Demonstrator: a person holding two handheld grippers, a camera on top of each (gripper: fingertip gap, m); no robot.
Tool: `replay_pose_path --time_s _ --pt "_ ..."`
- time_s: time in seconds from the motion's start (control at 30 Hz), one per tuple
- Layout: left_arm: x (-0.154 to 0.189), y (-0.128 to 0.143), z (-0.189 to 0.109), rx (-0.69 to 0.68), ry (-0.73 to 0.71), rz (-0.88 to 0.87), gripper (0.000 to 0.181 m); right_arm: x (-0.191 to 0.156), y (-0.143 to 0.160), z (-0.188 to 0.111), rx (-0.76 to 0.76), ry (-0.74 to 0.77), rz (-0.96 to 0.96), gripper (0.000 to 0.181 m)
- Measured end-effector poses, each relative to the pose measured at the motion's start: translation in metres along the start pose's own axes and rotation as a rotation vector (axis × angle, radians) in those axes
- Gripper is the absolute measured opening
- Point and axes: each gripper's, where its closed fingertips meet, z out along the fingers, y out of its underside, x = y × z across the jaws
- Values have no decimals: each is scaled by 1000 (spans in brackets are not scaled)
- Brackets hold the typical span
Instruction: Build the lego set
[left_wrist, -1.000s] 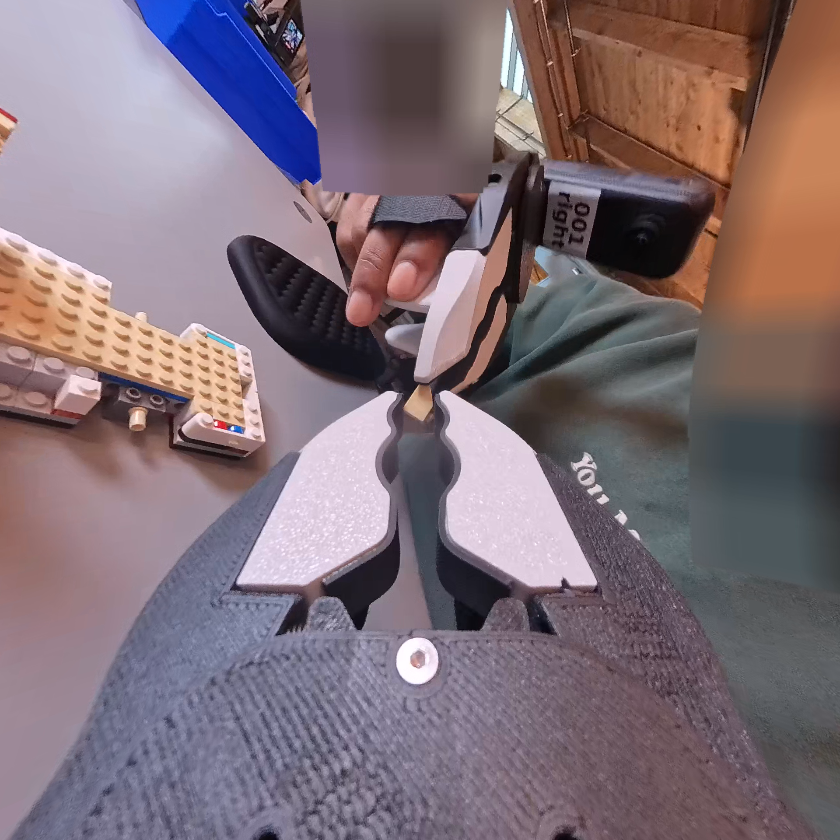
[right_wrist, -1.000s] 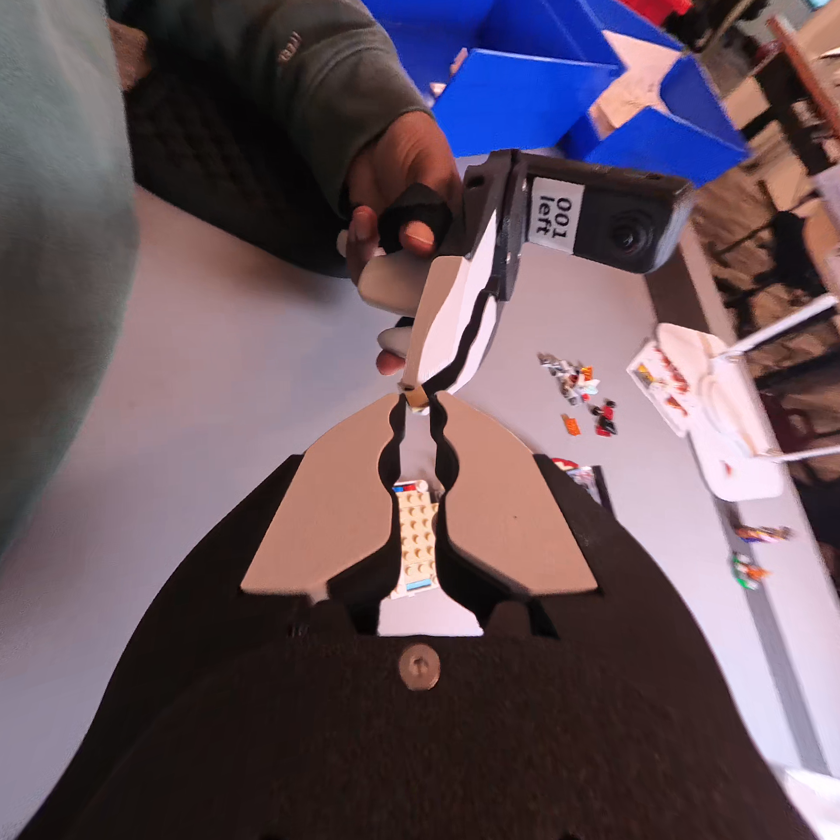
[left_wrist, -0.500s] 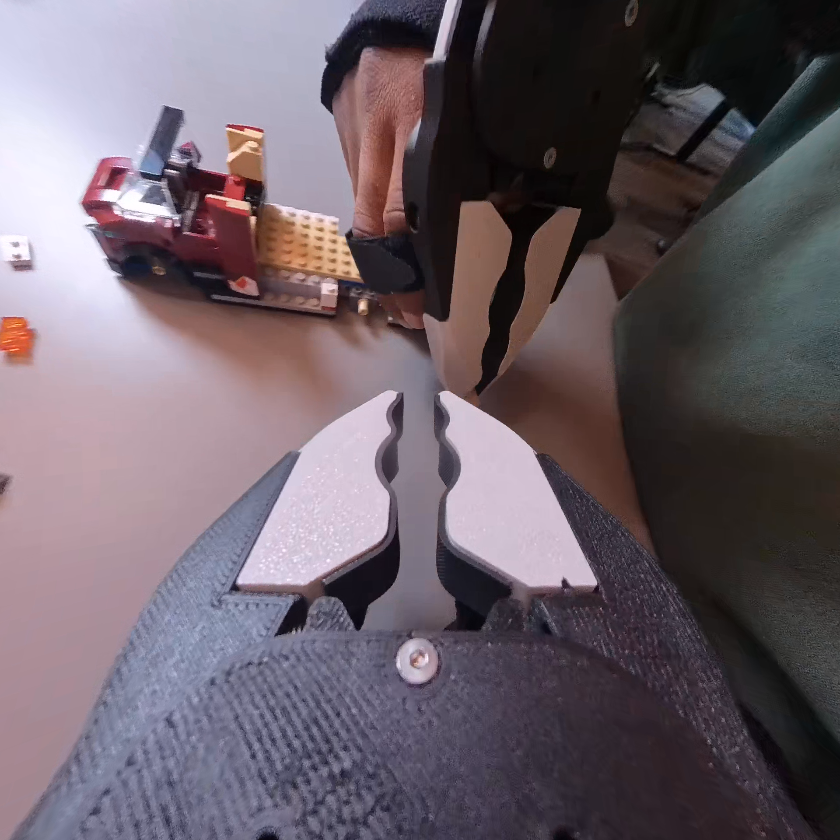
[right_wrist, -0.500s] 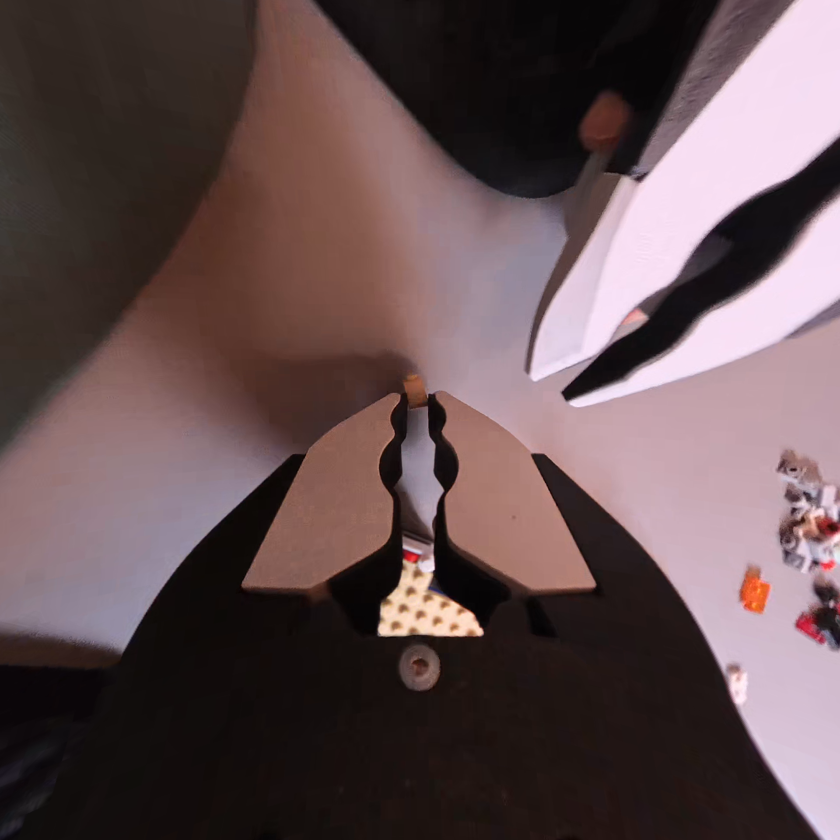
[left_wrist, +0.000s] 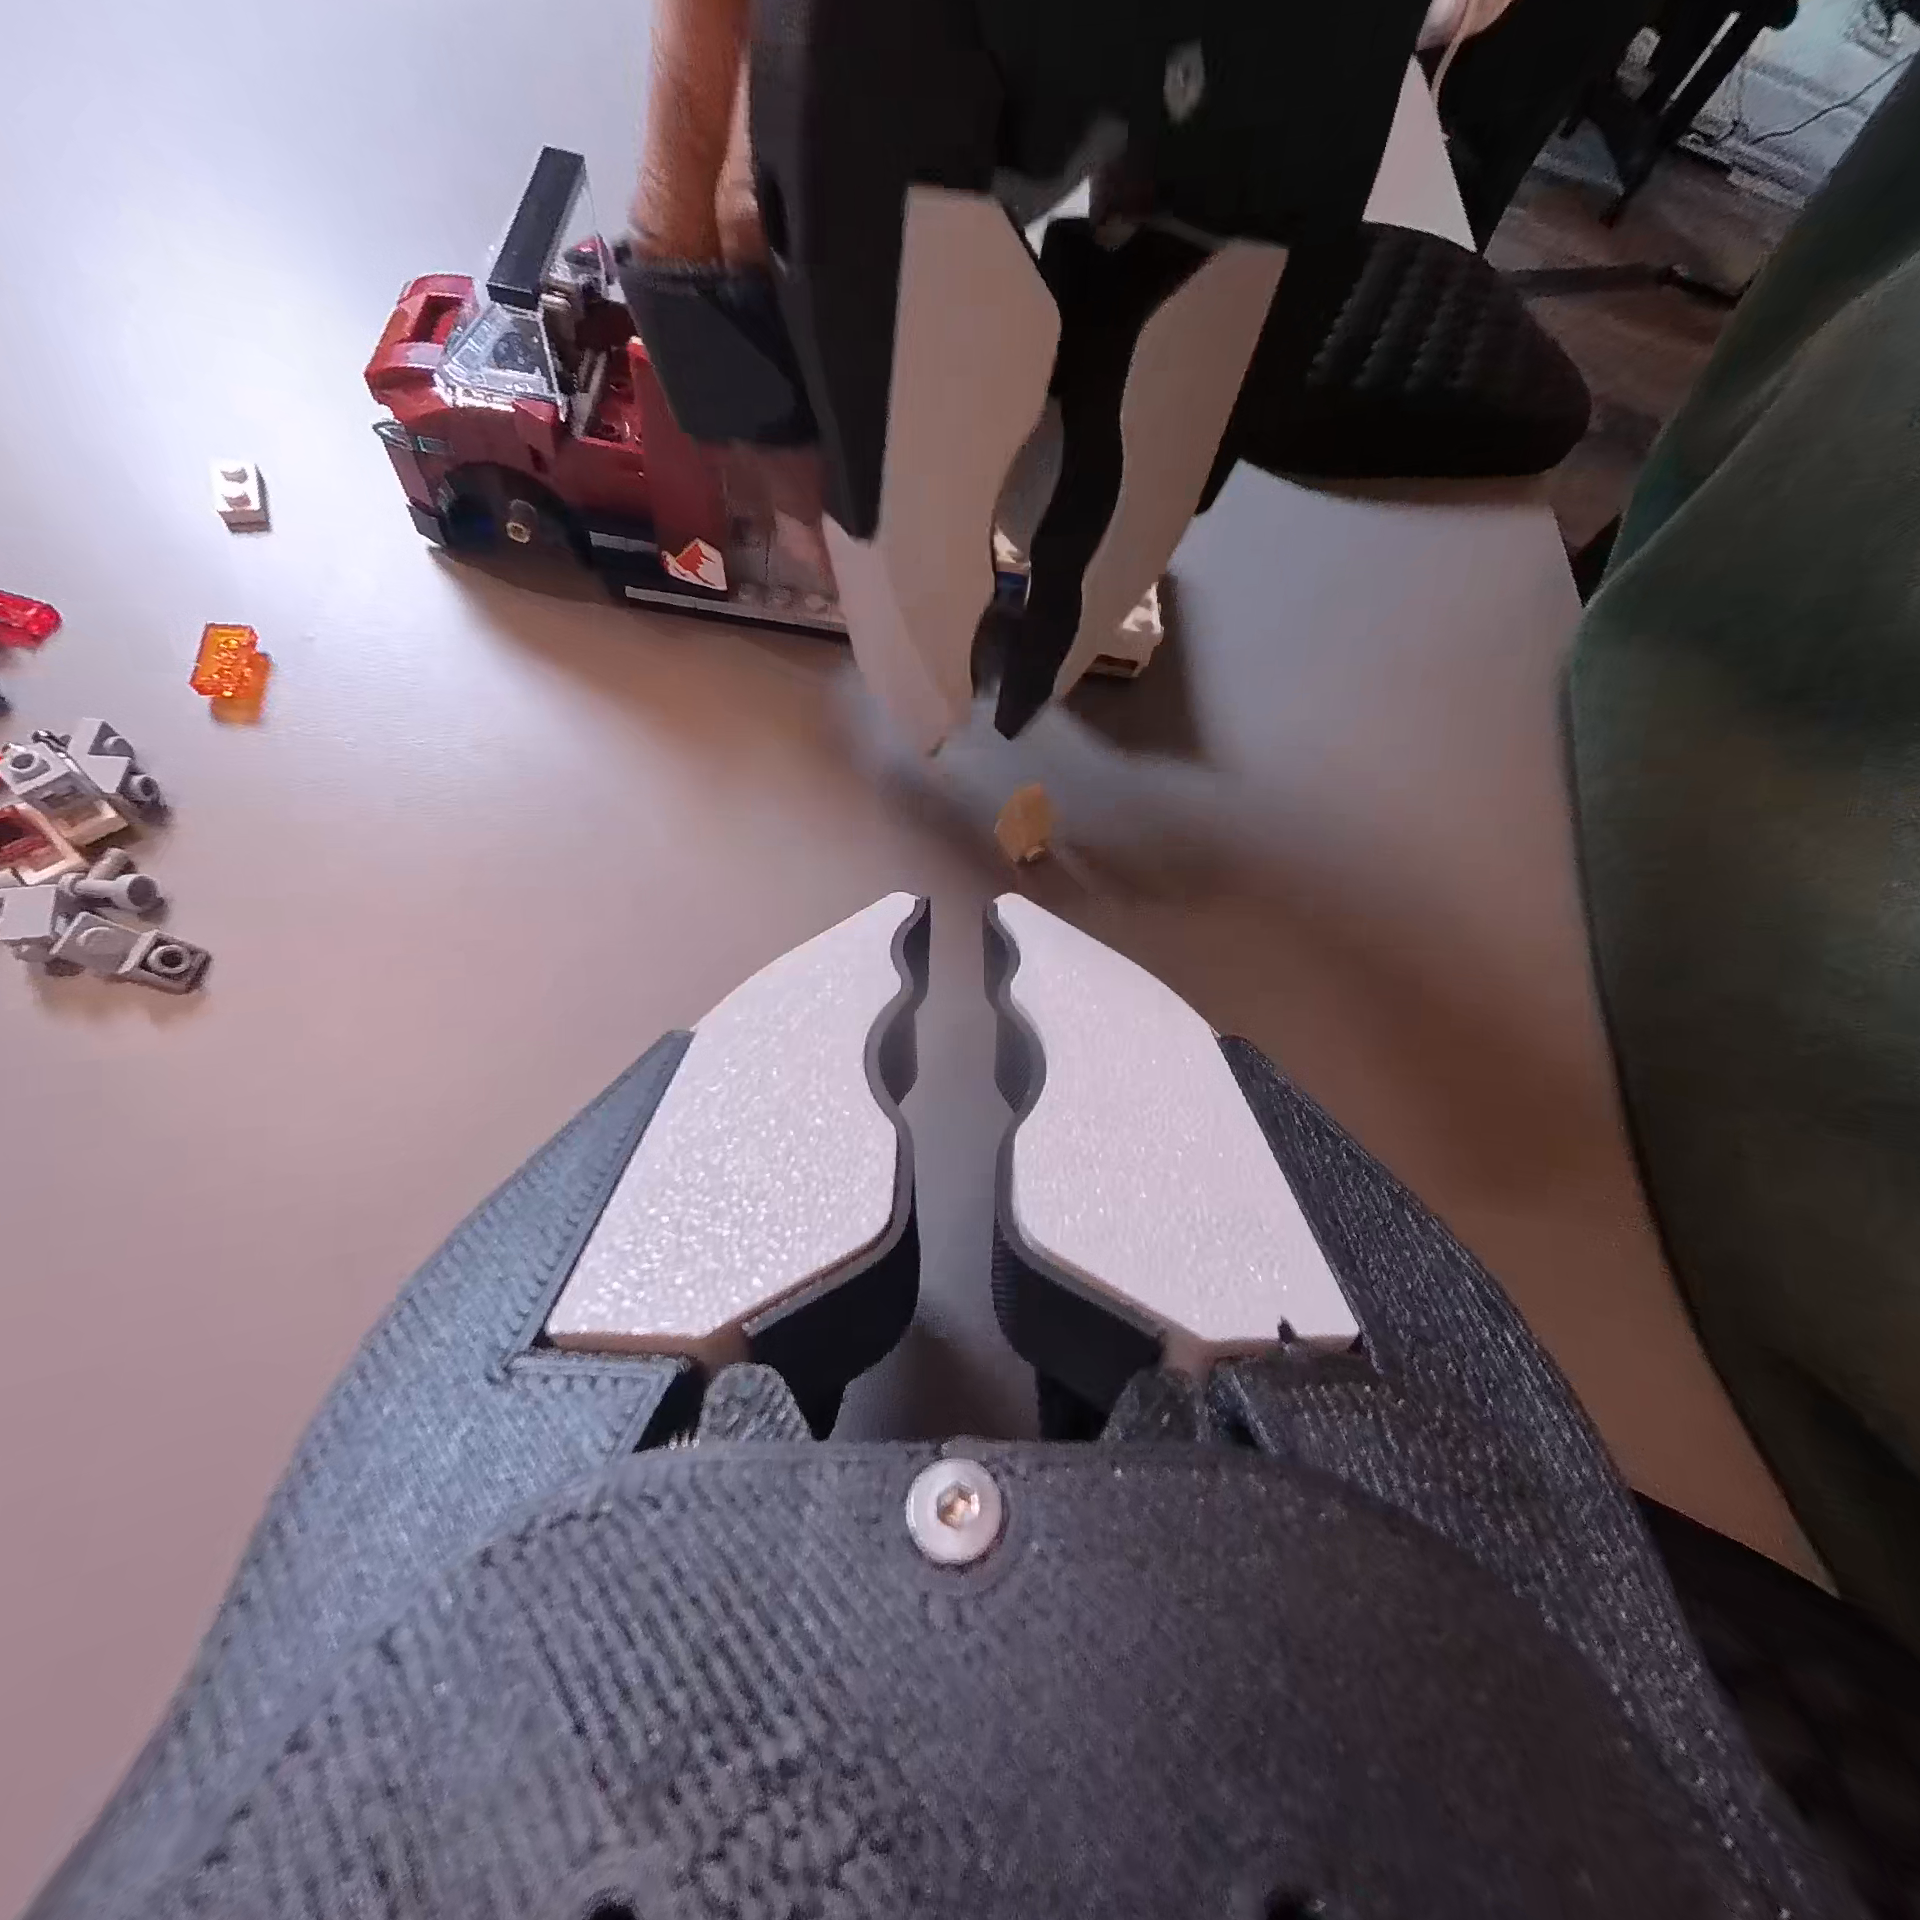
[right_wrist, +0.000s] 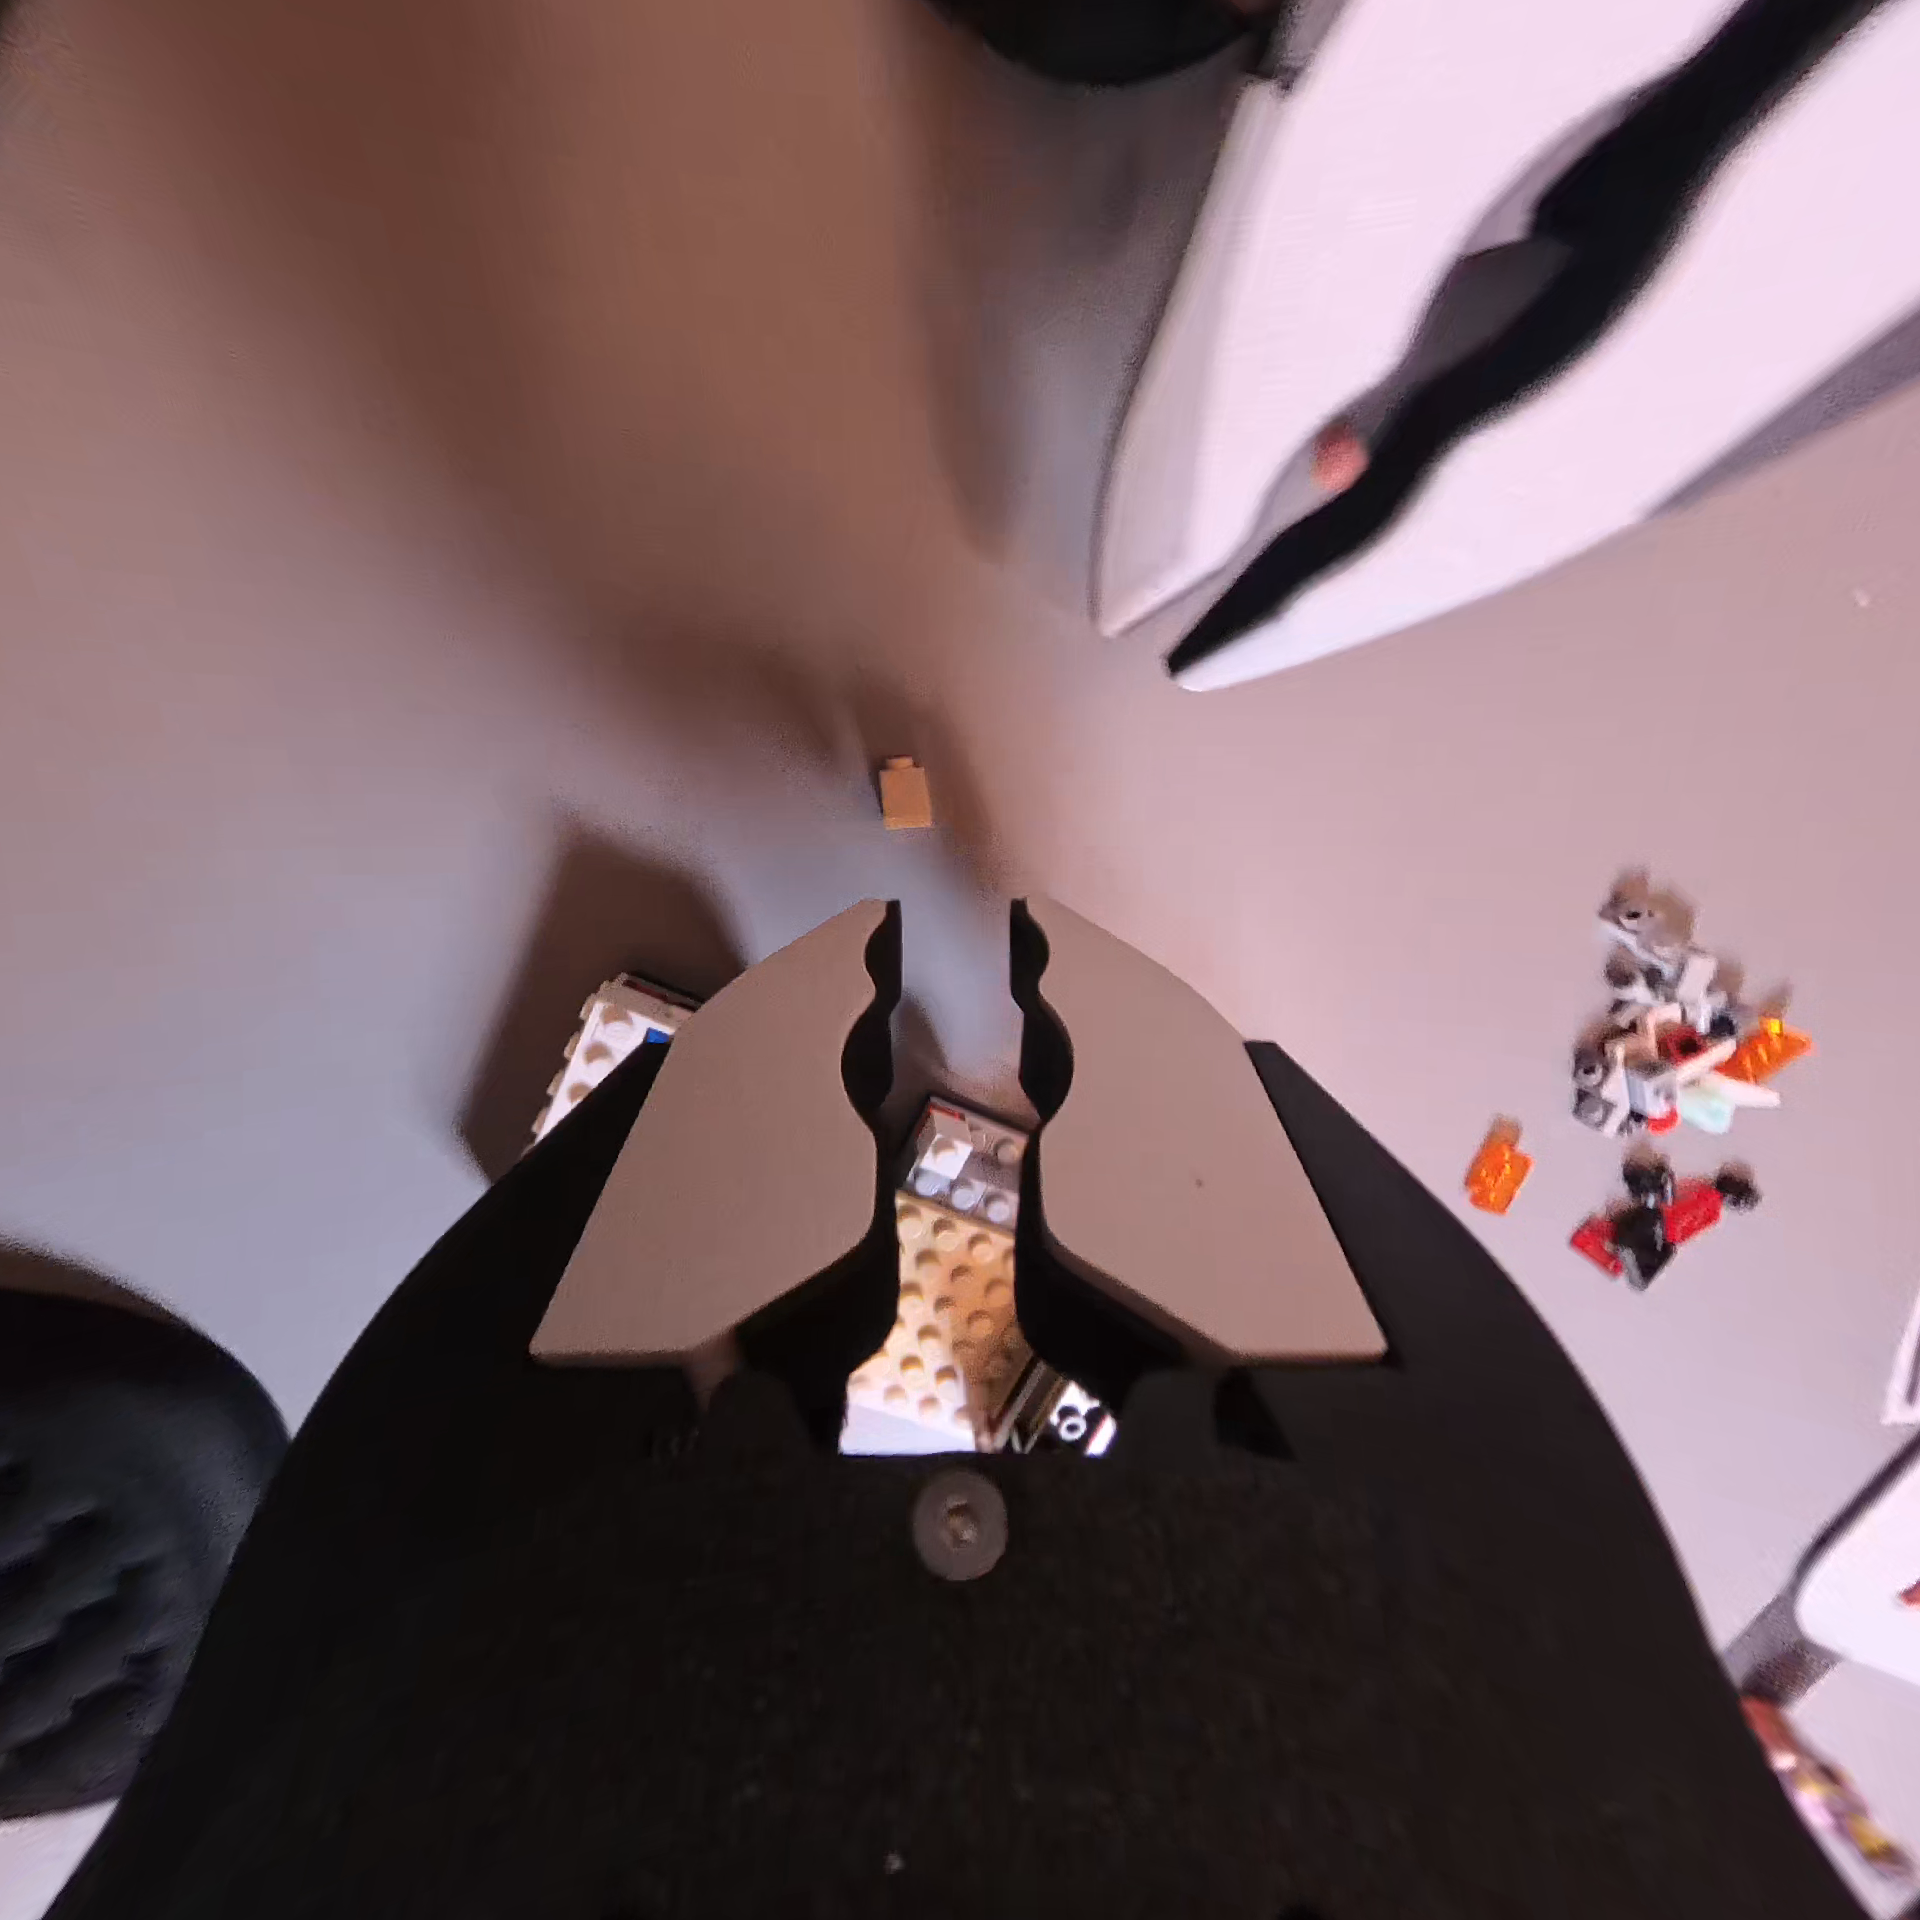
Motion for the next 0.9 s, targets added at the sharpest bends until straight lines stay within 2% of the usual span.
replay_pose_path --time_s 0.13,0.23,0.37,0.6,0.67,0.8,0.9 --pt "2 5 5 -45 -21 53 10 -4 -15 -15 139 23 189 16" --pt "3 8 9 -70 -36 82 10 -14 -28 -11 187 43 253 7" --pt "3 9 10 -75 -48 95 9 -11 -22 2 121 91 285 0" --pt "2 10 9 -74 -54 97 9 8 9 2 -19 156 343 0" --pt "1 11 9 -80 -57 99 9 9 4 -1 1 156 351 1" --pt "1 13 10 -88 -57 100 9 3 -24 -6 134 103 382 3" --pt "0 14 10 -93 -58 103 9 0 -19 2 89 105 364 3"
